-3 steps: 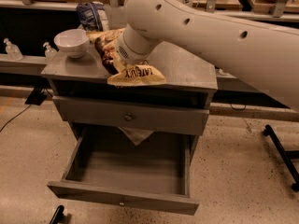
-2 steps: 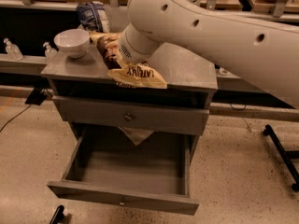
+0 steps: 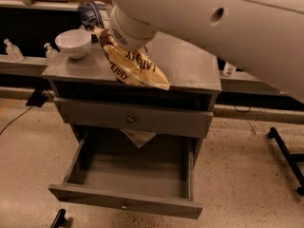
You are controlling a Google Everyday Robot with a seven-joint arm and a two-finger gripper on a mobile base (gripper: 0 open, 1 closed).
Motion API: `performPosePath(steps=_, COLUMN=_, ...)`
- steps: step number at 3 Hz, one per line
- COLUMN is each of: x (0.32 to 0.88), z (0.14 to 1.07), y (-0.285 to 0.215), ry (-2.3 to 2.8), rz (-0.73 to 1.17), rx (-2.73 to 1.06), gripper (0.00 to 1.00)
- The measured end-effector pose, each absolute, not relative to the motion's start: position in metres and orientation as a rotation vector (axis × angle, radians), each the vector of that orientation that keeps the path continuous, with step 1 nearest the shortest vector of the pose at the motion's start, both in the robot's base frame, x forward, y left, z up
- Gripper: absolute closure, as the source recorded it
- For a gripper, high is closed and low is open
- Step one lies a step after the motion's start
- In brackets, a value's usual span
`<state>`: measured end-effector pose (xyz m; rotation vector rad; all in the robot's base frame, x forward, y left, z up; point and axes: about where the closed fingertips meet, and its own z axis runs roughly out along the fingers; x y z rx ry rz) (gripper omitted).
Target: Place brown chip bag into middle drawer
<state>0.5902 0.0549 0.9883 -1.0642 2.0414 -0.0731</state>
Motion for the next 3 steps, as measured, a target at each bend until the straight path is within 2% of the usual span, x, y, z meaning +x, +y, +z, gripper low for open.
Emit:
performPosePath(steps=1, x=0.549, z=0.999, y=0.043, ry=1.930, rz=-0.142, rx=-1.181, gripper=1.00)
performPosePath(steps=2, x=0.552, z=0.998, y=0.047, ry=1.910, rz=-0.161, rx=-1.224, gripper=1.00)
performPosePath(steps=3, x=0.562, z=0.986, y=0.010, ry=1.931, rz=-0.092, rx=-1.160, gripper=1.00)
